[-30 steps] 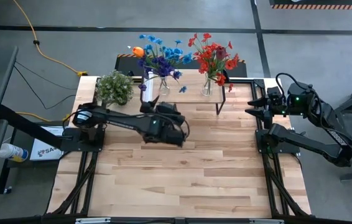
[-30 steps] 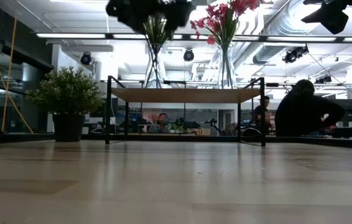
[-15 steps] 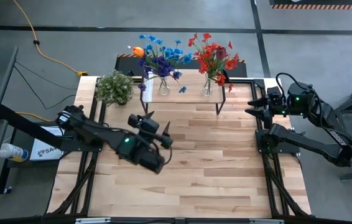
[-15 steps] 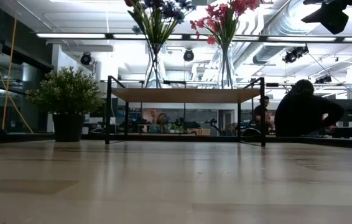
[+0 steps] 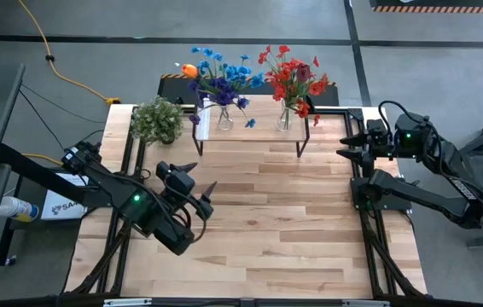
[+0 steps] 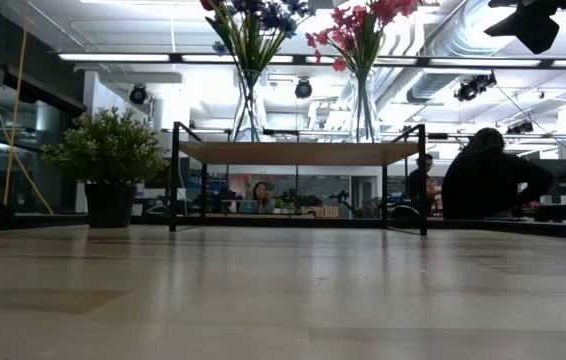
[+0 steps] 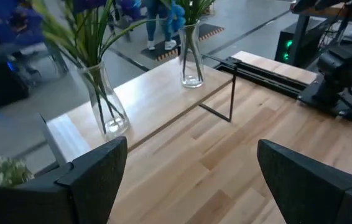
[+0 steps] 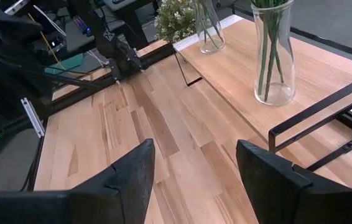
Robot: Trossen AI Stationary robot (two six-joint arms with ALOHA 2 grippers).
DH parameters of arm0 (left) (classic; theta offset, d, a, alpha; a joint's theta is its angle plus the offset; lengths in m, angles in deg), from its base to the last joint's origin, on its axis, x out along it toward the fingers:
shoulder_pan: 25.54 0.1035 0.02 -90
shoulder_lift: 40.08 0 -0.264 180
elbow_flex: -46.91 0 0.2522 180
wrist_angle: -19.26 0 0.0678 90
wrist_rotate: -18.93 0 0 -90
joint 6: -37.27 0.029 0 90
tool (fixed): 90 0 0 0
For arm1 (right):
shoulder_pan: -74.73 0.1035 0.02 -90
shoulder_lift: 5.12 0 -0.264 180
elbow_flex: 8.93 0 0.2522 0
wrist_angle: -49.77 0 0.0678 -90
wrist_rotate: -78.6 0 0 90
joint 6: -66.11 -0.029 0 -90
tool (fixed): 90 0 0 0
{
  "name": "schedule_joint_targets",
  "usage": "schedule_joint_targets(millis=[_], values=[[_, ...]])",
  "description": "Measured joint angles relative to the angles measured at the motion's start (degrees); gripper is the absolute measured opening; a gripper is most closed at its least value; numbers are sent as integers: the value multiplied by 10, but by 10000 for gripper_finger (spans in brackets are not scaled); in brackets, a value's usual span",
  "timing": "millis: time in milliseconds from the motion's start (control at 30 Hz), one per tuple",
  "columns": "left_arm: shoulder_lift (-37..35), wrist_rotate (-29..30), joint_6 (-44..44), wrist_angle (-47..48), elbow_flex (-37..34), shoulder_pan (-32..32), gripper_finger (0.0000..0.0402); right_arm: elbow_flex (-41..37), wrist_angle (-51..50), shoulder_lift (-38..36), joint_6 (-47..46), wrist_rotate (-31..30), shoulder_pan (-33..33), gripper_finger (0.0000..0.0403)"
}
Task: Pick and place flowers into a vace then onto a shelf
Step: Return to Home Position
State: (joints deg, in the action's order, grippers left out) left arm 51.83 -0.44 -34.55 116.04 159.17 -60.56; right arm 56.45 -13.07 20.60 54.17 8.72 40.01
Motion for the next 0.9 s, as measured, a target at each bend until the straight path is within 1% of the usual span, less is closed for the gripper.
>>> schedule_joint_targets(millis=[67, 167, 200, 367, 567, 667, 800, 833, 900], values=[[-10, -13, -26, 15, 0, 0, 392, 0, 0, -4, 1, 0, 0, 213], [-26, -31, -91, 69, 0, 2, 392, 0, 0, -17, 16, 0, 0, 211], [-32, -35, -110, 73, -1, 1, 392, 0, 0, -24, 19, 0, 0, 211], [-68, -15, -110, 70, -22, -7, 392, 7, -5, -72, 34, -1, 0, 217], [-120, 24, -134, 70, -71, -34, 392, 71, -38, -117, 49, -7, 0, 216], [-150, 41, -149, 70, -105, -52, 392, 106, -74, -130, 50, -43, 0, 213], [-189, 54, -190, 70, -164, -74, 392, 137, -133, -143, 42, -146, 0, 212], [-201, 53, -201, 70, -180, -79, 392, 142, -144, -145, 30, -162, 0, 212], [-224, 50, -215, 70, -212, -89, 392, 150, -153, -146, 27, -169, 0, 215]])
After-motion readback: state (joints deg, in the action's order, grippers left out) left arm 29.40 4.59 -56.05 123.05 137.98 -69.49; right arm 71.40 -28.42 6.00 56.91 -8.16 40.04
